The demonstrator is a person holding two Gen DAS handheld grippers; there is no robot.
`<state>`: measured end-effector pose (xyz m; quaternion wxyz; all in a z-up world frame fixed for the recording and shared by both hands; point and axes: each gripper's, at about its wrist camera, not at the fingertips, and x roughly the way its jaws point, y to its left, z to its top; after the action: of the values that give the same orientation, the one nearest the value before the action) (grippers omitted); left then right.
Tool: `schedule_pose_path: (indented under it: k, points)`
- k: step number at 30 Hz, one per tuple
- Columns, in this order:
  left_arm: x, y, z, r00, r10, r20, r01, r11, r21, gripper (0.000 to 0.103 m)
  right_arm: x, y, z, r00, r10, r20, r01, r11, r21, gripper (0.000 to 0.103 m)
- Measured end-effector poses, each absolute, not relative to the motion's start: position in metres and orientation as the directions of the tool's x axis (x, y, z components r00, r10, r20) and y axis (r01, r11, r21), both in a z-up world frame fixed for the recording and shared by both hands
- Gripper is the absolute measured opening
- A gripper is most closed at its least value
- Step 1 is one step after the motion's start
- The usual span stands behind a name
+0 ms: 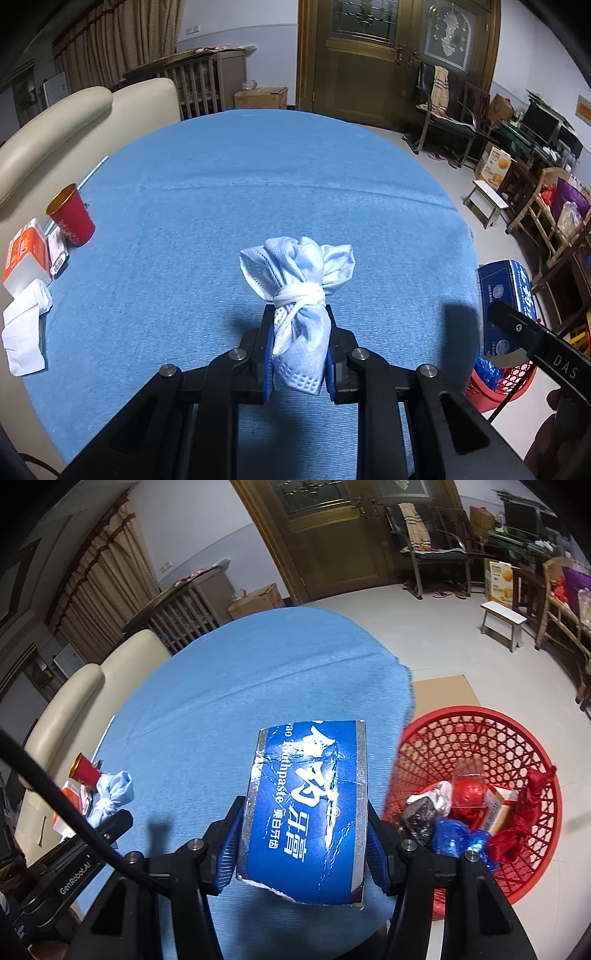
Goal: Collect trash
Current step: 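Lift and carry the toothpaste box and mask bundle over the red wastebasket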
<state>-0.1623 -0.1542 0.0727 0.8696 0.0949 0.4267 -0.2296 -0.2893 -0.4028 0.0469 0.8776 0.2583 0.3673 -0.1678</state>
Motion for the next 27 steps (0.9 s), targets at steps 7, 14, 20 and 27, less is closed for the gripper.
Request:
schedule_pose_path:
  k: [7, 14, 20, 27]
  points:
    - [-0.17, -0.166, 0.072, 0.514, -0.344, -0.785, 0.525, 0.851, -0.03, 0.023, -0.323, -0.442, 0.041, 0.643, -0.175, -0.745, 0.57, 0.759, 0.314, 0.061]
    - [-0.179, -0.187, 0.073, 0.489, -0.374, -0.788, 0.582, 0.813, -0.025, 0.023, -0.367, -0.499, 0.027, 0.582, -0.258, -0.771, 0.684, 0.668, 0.293, 0.061]
    - [-0.19, -0.213, 0.075, 0.468, -0.391, -0.793, 0.63, 0.776, -0.011, 0.022, -0.388, -0.528, 0.022, 0.554, -0.287, -0.781, 0.723, 0.632, 0.28, 0.061]
    - [-0.199, -0.241, 0.075, 0.447, -0.398, -0.801, 0.672, 0.741, 0.007, 0.022, -0.39, -0.536, 0.014, 0.536, -0.287, -0.794, 0.736, 0.62, 0.272, 0.061]
